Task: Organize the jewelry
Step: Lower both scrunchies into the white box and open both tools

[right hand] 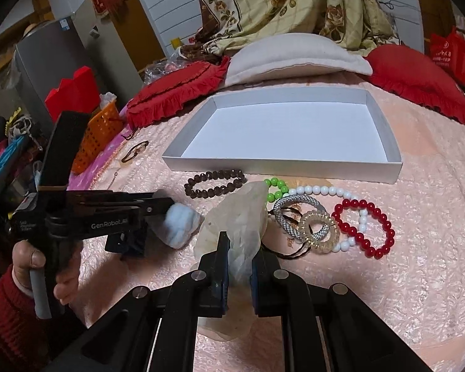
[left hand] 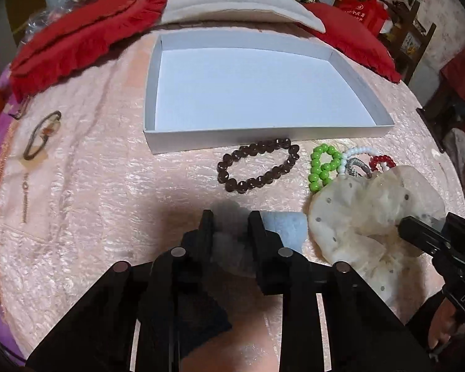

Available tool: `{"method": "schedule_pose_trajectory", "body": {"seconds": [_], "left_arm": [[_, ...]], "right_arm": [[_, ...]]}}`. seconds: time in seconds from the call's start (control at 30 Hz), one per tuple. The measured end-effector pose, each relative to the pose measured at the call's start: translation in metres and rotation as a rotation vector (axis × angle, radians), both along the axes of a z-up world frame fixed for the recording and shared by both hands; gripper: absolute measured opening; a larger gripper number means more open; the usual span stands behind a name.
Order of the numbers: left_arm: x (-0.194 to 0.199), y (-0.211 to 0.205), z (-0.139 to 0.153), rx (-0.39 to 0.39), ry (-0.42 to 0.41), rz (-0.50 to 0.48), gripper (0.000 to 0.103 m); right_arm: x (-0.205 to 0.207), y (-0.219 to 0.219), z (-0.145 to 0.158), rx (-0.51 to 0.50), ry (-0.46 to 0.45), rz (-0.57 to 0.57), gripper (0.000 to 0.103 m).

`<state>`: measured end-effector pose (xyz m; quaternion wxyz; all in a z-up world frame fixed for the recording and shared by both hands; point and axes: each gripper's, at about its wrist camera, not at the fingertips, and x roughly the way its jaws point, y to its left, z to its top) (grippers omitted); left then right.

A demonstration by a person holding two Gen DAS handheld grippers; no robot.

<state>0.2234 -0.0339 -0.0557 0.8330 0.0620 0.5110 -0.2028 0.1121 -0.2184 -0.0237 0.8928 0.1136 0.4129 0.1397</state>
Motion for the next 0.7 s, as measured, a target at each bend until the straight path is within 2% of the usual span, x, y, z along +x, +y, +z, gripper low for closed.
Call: {"method": "schedule_pose_trajectory", "body": {"seconds": [0.07, 0.17, 0.37, 0.5, 0.7], "left_arm": [[-0.006, -0.002, 0.007, 0.0, -0.02, -0.001, 0.015], [-0.014, 0.002, 0.026, -0.048, -0.039, 0.007, 0.015], [-0.026, 0.019, 0.08, -0.115, -0.104, 0.046, 0.015], [-0.01, 0.028, 0.111, -0.144, -0.119, 0.078, 0.015], [0.039, 0.023, 0.128, -0.108, -0.148, 0.121, 0.015]], "right_arm": [[-0.001, -0.002, 0.0, 0.011, 0.006, -0.003, 0.011], [-0.004, -0.007, 0.007, 0.026, -0.011, -0.007, 0.011], [0.001, -0.025, 0.036, 0.077, -0.057, -0.019, 0.01], [0.022, -0.045, 0.063, 0.152, -0.079, -0.034, 0.01], [0.069, -0.064, 0.087, 0.209, -0.093, -0.064, 0.01]]}}
